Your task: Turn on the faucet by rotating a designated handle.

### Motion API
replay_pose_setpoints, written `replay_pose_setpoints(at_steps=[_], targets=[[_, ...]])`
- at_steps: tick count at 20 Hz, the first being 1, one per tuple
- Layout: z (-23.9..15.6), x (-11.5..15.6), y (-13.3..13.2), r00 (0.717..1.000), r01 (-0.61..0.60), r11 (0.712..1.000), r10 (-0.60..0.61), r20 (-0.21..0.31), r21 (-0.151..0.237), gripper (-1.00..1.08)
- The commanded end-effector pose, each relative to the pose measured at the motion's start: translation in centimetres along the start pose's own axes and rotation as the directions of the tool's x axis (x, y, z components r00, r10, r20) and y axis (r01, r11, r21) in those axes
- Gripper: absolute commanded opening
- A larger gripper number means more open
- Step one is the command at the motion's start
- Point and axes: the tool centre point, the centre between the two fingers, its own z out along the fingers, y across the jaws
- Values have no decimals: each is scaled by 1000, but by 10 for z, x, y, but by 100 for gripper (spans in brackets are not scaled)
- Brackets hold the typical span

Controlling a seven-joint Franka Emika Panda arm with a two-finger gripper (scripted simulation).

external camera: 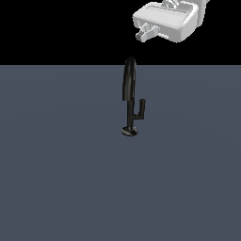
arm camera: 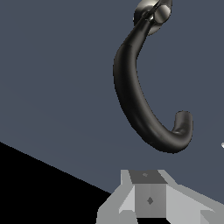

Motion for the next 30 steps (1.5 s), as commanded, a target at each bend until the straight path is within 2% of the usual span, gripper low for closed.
replay_pose_setpoints(at_steps=[1,5,9,16,24,30], targets=[[1,19,-2,998,-46,998,44,44,43,-100],[5,51,-4,986,-127,986,114,119,110,-100],[11,85,-3,962,-219,960,182,205,173,-100],[32,147,4,882,-398,877,286,374,268,-100],[61,200,15,776,-559,766,347,527,319,-100],[76,220,20,726,-619,713,361,585,329,-100]])
